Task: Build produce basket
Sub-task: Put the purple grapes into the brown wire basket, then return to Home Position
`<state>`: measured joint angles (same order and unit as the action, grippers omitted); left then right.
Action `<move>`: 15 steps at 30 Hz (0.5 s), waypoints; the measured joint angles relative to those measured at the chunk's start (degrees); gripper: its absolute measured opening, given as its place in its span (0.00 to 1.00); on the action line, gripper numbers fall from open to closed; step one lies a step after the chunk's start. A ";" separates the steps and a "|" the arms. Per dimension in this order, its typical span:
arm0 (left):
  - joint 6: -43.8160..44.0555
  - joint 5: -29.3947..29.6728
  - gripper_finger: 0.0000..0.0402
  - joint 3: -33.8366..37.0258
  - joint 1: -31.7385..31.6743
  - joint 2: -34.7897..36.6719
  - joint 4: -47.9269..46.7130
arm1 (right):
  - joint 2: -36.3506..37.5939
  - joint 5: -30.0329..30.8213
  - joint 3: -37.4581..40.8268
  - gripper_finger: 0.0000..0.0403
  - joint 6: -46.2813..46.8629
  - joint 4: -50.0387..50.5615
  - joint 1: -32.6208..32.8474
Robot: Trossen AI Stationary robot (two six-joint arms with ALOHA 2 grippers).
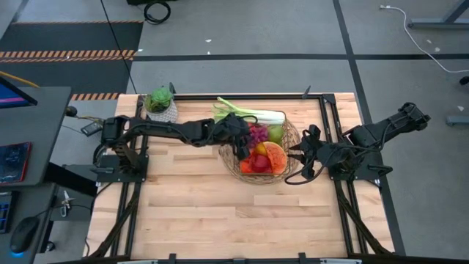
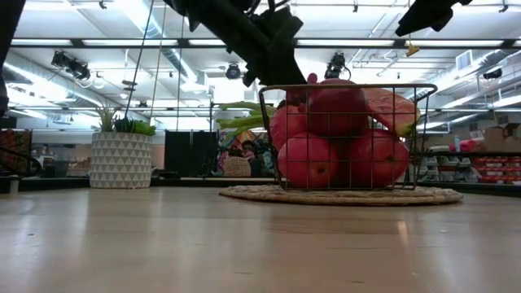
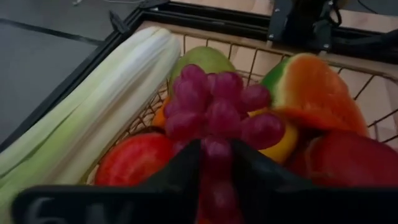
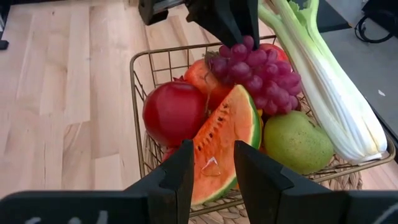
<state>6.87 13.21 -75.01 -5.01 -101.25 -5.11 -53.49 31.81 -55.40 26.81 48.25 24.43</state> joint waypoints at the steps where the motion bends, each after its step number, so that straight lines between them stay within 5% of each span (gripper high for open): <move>1: -0.02 0.04 0.24 0.00 -0.03 0.00 -0.31 | 0.00 0.02 0.00 0.30 0.00 0.00 0.00; 10: -5.00 0.00 0.63 -0.03 -0.03 5.04 -4.29 | -0.02 0.07 0.00 0.30 -0.36 1.10 0.21; 15: -5.31 0.07 0.71 -0.04 -0.03 11.65 -8.55 | -0.02 1.62 0.00 0.30 -0.22 3.00 1.07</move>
<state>1.56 13.27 -75.05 -5.04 -89.60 -13.65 -53.52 33.44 -55.40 26.59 51.25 25.50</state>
